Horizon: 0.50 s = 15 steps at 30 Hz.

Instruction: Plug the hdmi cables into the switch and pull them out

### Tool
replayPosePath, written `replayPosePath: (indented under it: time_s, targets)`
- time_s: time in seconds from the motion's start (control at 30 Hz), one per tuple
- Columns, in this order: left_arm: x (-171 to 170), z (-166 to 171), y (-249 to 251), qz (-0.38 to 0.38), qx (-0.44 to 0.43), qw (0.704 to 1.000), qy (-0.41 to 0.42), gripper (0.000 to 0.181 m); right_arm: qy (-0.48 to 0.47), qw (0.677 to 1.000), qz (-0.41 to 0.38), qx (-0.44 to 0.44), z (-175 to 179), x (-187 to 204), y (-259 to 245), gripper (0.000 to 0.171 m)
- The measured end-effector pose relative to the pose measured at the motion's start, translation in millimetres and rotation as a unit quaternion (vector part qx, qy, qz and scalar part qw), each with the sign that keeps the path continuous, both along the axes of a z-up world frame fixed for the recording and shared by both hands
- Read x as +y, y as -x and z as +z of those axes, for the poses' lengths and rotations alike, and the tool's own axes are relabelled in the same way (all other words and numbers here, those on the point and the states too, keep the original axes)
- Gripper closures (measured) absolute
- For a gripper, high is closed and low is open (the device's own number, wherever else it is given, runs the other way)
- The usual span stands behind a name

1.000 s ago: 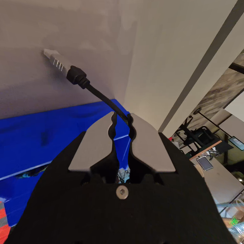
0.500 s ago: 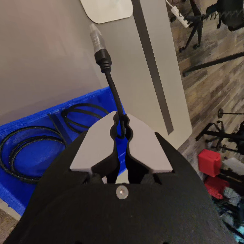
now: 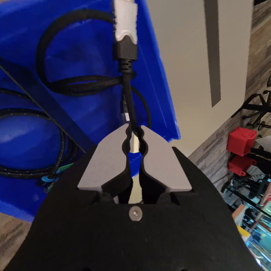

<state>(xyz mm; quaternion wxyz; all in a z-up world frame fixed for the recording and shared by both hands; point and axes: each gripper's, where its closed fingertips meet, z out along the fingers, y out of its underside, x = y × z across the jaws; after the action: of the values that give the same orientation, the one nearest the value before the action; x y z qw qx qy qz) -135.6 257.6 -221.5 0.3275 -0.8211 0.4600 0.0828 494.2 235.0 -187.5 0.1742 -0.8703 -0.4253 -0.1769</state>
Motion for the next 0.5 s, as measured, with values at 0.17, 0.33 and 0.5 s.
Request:
replayPosePath:
  time_s: [0.17,0.33,0.5]
  targets:
    - [-1,-1,0,-0.002,0.002,1.0,0.002,0.14,0.065,0.994,0.026,-0.084,-27,4,7,0.166]
    - [-2,-1,3,-0.002,0.001,1.0,0.005,0.139,0.118,0.98,0.024,-0.158,-55,14,3,0.166]
    - [-3,-1,4,-0.004,-0.002,1.0,0.007,0.138,0.139,0.974,0.011,-0.179,-67,21,-2,0.166]
